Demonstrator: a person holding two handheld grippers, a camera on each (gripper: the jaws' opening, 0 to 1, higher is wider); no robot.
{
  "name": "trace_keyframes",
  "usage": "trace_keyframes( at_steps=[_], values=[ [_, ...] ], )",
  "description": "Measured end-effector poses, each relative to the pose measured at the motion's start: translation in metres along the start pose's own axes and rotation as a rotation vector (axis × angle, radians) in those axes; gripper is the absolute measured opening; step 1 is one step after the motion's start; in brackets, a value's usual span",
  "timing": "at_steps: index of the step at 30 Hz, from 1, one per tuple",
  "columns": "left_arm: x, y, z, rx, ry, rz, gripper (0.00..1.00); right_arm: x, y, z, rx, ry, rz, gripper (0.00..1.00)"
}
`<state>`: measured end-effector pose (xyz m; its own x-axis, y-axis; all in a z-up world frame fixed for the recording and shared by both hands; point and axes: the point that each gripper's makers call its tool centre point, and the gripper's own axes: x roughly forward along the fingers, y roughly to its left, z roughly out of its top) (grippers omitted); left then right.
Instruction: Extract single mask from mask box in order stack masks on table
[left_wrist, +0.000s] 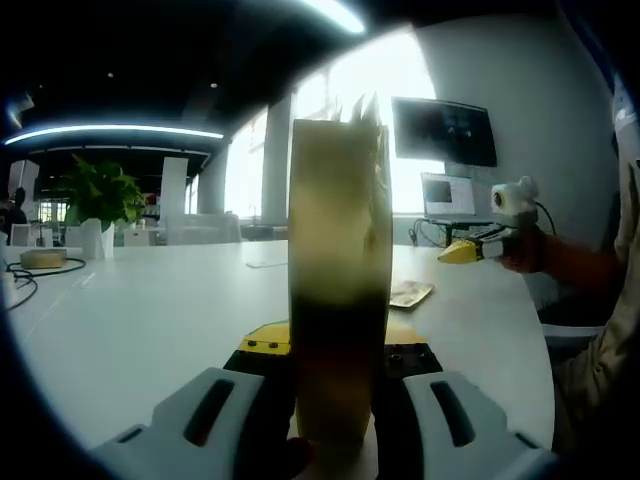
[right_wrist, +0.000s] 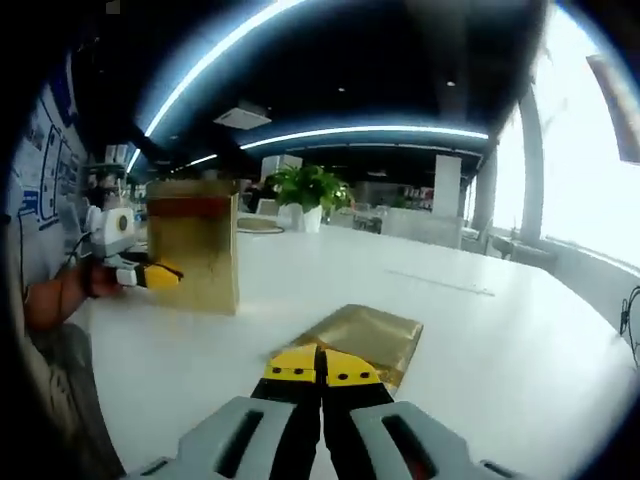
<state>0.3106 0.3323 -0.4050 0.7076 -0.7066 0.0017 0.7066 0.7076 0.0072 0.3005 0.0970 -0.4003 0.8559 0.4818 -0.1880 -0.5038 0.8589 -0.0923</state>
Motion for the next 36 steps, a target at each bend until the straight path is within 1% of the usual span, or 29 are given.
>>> trace_keyframes(
  at_steps=[2,6,8,10,11,13,16,21,23,26,28,32,34,36],
  values=[
    [0.000,0.000,0.000,0.000,0.000,0.000,0.19,0.001,0.000,-0.003,0.002,-0.017,-0.005,0.00],
    [0.000,0.000,0.000,0.000,0.000,0.000,0.19,0.003,0.002,-0.006,0.039,-0.058,0.002,0.00],
    [0.000,0.000,0.000,-0.001,0.000,0.000,0.19,0.003,-0.001,-0.008,0.049,-0.077,-0.017,0.00],
    [0.000,0.000,0.000,-0.001,0.000,0.000,0.19,0.003,-0.002,-0.011,0.055,-0.078,-0.014,0.00],
    [0.000,0.000,0.000,-0.001,0.000,0.000,0.19,0.002,-0.003,-0.009,0.070,-0.104,-0.017,0.00],
    [0.000,0.000,0.000,-0.001,0.000,0.000,0.19,0.000,-0.002,-0.011,0.075,-0.101,-0.017,0.00],
    [-0.001,0.000,0.000,-0.001,0.000,-0.001,0.19,-0.001,0.000,-0.007,0.065,-0.125,-0.007,0.00],
    [-0.001,0.000,0.000,0.001,0.000,0.000,0.19,0.000,0.000,-0.013,0.035,-0.112,-0.022,0.00],
    [-0.001,-0.001,0.000,0.002,0.000,0.000,0.19,-0.001,-0.001,-0.011,0.049,-0.122,-0.017,0.00],
    [-0.001,0.001,-0.001,0.002,0.000,0.001,0.19,-0.002,-0.002,-0.012,0.037,-0.121,-0.031,0.00],
    [-0.001,0.000,0.000,0.003,0.000,0.001,0.19,-0.001,0.002,-0.012,0.010,-0.120,-0.016,0.00],
    [-0.001,-0.001,0.000,0.003,0.000,0.001,0.19,0.000,0.005,-0.013,0.002,-0.109,-0.013,0.00],
    [-0.002,0.000,0.000,0.003,0.000,0.001,0.19,-0.002,0.008,-0.010,-0.002,-0.125,0.001,0.00],
    [-0.002,0.000,0.000,0.002,0.000,0.000,0.19,-0.003,0.006,-0.008,-0.005,-0.138,-0.005,0.00]
  ],
)
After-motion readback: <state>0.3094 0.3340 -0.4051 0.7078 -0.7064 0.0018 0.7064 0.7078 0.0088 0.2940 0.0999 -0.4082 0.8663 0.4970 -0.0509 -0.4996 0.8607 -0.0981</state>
